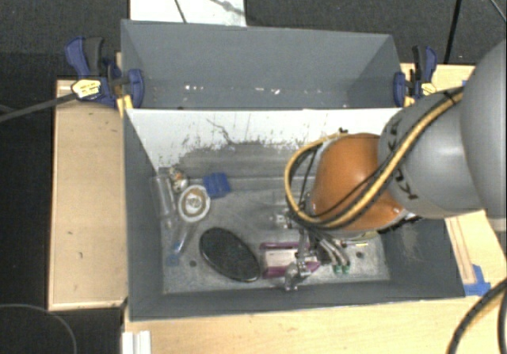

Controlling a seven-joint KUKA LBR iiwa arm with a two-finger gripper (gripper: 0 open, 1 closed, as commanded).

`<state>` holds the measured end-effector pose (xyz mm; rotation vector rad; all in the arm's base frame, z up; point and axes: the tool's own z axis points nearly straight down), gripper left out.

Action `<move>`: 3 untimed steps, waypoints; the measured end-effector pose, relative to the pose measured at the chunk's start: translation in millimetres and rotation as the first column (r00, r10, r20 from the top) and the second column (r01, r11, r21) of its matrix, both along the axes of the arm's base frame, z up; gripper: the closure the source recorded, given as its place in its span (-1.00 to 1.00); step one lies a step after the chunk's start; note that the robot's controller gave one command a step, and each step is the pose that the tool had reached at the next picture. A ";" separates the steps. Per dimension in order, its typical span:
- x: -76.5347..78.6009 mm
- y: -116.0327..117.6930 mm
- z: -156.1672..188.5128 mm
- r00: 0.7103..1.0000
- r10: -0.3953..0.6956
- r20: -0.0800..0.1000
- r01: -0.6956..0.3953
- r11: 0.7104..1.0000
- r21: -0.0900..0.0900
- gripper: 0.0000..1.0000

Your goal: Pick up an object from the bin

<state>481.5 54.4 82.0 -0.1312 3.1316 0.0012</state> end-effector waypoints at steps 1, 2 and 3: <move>-1.8 0.0 -2.3 1.000 -0.002 -0.006 0.002 1.000 0.000 1.00; 12.9 -23.5 117.8 0.994 0.109 0.002 -0.109 0.994 -0.002 1.00; 11.4 24.6 218.9 0.940 0.342 0.002 -0.342 0.940 -0.002 1.00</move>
Offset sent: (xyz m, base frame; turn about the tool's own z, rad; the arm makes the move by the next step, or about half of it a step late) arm 0.0000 0.0000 0.0000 0.0000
